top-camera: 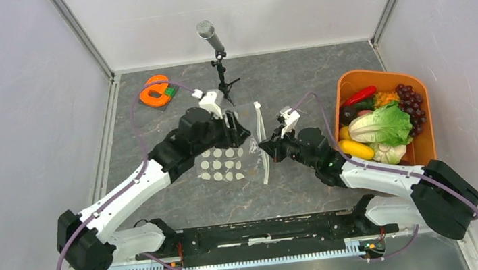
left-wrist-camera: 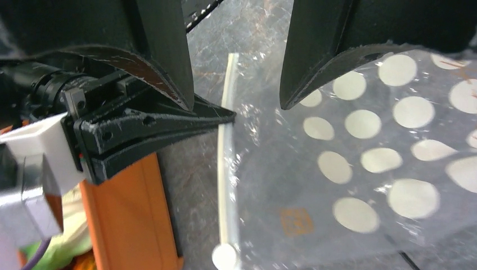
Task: Place the food in the zip-top bag and seal the zipper
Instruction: Open the zipper of the food storage bag.
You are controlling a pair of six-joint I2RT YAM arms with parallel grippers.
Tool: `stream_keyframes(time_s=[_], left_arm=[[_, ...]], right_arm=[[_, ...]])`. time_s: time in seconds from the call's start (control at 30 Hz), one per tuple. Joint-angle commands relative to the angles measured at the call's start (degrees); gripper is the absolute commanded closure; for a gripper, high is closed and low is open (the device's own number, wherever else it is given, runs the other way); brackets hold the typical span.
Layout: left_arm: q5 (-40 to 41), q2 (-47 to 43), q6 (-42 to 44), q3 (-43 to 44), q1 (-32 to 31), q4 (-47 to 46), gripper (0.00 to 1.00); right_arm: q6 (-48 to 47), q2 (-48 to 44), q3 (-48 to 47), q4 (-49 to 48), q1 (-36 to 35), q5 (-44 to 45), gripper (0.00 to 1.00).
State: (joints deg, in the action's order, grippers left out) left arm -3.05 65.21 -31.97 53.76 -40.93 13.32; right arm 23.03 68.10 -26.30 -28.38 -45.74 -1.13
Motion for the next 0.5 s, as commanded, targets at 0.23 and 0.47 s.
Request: stream_keyframes(time_s=[0.23, 0.47], left_arm=[[10.89, 7.26, 4.24, 6.19, -9.13, -0.45, 0.37], [12.93, 13.26, 3.94, 8.25, -10.46, 0.38, 0.4]], right_arm=[[-1.32, -1.38, -0.8, 1.57, -1.85, 2.76, 1.0], [-0.89, -1.71, -0.59, 1.22, -2.45, 3.06, 0.99]])
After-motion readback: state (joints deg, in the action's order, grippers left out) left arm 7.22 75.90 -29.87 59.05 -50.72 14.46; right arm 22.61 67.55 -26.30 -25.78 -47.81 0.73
